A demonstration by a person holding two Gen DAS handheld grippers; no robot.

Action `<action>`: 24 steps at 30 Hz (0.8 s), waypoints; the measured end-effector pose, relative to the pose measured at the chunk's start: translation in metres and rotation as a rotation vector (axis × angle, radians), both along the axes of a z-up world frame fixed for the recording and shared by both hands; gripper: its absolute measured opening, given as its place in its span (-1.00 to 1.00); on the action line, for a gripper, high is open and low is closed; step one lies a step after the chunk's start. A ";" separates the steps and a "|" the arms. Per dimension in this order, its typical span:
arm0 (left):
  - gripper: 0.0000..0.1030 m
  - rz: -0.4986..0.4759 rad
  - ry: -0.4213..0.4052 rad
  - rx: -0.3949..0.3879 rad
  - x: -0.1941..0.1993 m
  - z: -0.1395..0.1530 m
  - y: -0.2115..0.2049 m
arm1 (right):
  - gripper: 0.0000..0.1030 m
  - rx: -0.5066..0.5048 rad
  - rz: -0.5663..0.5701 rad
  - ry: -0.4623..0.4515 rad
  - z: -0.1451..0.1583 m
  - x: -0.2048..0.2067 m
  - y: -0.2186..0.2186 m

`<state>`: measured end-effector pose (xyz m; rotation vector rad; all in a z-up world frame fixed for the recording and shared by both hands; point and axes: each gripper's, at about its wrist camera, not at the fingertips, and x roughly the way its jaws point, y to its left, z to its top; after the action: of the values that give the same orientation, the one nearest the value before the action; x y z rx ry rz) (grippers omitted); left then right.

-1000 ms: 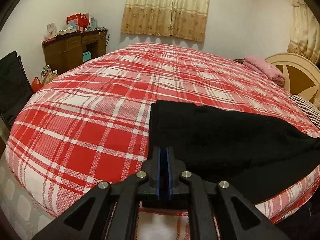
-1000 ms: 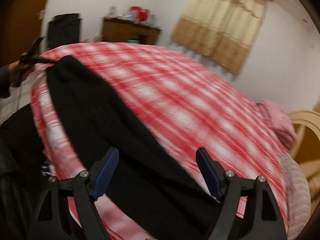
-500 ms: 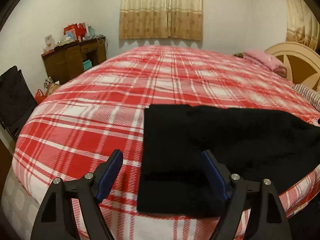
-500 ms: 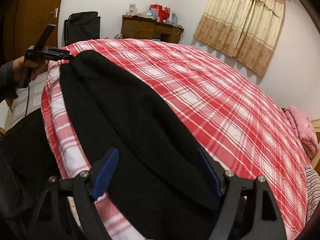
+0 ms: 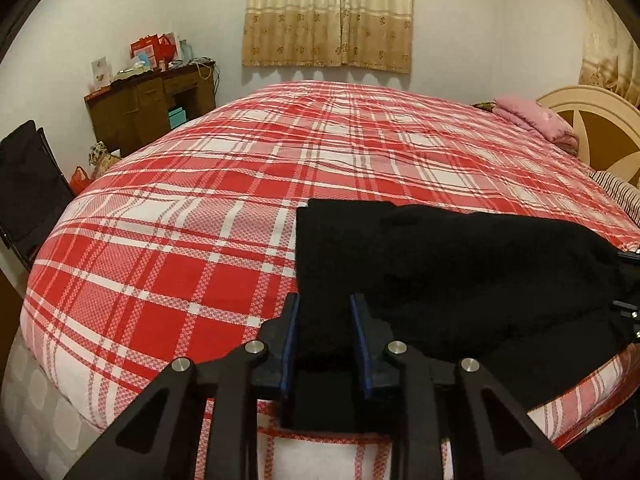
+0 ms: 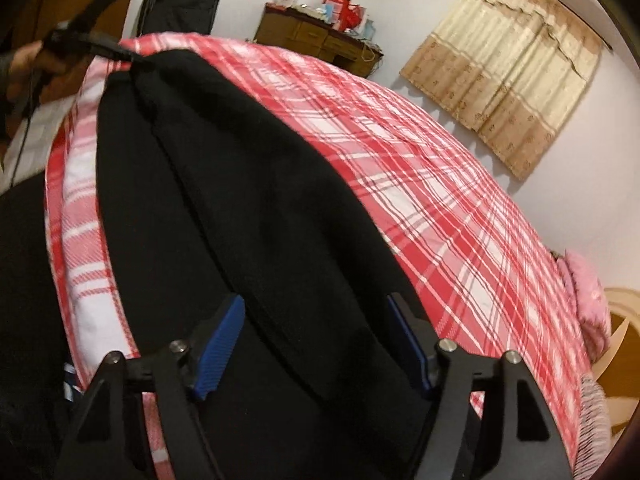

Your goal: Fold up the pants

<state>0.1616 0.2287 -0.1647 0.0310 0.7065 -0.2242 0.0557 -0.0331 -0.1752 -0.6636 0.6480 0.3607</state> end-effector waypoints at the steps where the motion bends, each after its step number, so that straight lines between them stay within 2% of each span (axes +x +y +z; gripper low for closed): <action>1: -0.51 0.000 0.003 0.000 0.001 0.000 0.000 | 0.38 -0.015 0.004 0.003 -0.003 0.001 0.003; 6: -0.54 0.011 0.039 -0.035 0.008 -0.002 0.003 | 0.32 -0.020 0.059 0.035 -0.012 -0.002 0.013; 9: -0.67 0.019 0.051 -0.039 0.012 -0.001 0.005 | 0.00 -0.023 0.059 0.033 -0.014 0.000 0.017; 10: -0.67 0.023 0.055 -0.047 0.012 0.000 0.006 | -0.31 -0.017 0.051 0.040 -0.012 0.002 0.018; 11: -0.68 0.024 0.057 -0.053 0.012 0.001 0.007 | -0.38 -0.015 0.047 0.048 -0.012 0.005 0.019; 16: -0.67 0.016 0.041 0.030 0.007 0.002 -0.004 | -0.35 -0.020 0.037 0.045 -0.013 0.010 0.020; 17: -0.67 0.018 0.045 0.036 0.008 0.000 -0.005 | -0.23 -0.032 0.038 0.029 -0.015 0.009 0.021; 19: -0.67 0.021 0.047 0.032 0.009 -0.001 -0.004 | -0.25 -0.054 0.038 0.003 -0.018 0.009 0.025; 21: -0.79 0.025 0.050 0.019 0.009 0.001 -0.002 | -0.45 -0.042 0.038 0.009 -0.017 0.008 0.026; 22: -0.80 0.026 0.047 0.008 0.008 0.004 0.000 | -0.85 -0.034 0.038 0.014 -0.016 0.008 0.026; 24: -0.82 0.015 0.034 -0.018 0.004 0.012 0.003 | -0.86 -0.038 0.032 0.005 -0.013 0.007 0.027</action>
<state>0.1660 0.2322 -0.1527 0.0044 0.7386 -0.2174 0.0625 -0.0057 -0.1880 -0.7104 0.6513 0.3801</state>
